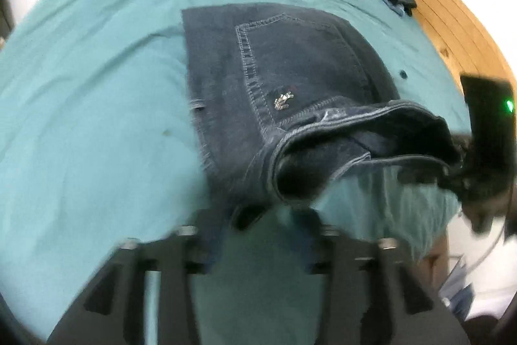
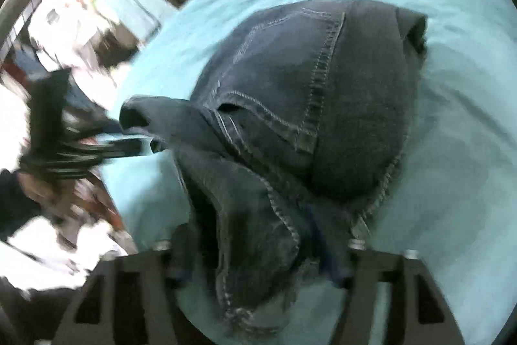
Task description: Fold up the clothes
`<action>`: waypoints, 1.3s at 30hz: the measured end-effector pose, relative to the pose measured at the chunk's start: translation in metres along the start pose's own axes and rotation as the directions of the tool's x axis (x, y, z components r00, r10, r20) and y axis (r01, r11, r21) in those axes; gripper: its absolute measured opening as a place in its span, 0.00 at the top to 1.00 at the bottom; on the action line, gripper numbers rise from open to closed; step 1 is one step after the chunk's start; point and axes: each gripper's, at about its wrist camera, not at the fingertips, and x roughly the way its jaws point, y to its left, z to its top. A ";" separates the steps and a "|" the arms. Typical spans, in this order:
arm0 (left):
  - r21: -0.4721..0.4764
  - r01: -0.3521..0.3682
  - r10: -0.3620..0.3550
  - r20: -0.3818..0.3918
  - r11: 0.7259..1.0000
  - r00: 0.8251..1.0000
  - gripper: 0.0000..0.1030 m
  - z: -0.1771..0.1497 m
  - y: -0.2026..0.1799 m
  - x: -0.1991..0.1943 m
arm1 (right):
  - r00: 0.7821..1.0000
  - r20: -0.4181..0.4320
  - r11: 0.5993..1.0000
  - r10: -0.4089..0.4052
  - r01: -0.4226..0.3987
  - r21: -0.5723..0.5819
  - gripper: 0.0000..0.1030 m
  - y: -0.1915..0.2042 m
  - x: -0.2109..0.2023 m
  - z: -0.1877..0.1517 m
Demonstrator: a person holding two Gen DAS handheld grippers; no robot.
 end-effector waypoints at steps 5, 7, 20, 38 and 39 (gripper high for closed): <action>-0.150 0.056 -0.072 -0.100 0.987 0.992 0.21 -0.016 0.009 -0.012 | 0.994 -0.094 0.998 -0.059 0.062 0.028 0.14 -0.016 -0.008 -0.029; -0.244 0.077 -0.100 -0.084 0.967 0.991 0.21 -0.010 0.020 -0.018 | 0.998 -0.064 0.986 -0.012 0.022 0.165 0.14 -0.035 -0.022 -0.033; -0.355 -0.060 0.007 -0.148 0.933 0.989 0.11 0.092 0.069 0.100 | 0.985 0.043 0.857 -0.166 0.122 0.501 0.47 -0.108 0.031 0.048; -0.171 -0.026 0.014 -0.073 0.985 0.997 0.12 0.210 0.089 0.105 | 0.989 0.037 0.954 -0.144 0.129 0.270 0.38 -0.155 -0.003 0.184; -0.149 -0.021 0.009 -0.084 0.989 0.996 0.12 0.216 0.084 0.112 | 0.985 -0.019 0.963 -0.172 0.172 0.209 0.59 -0.144 0.015 0.191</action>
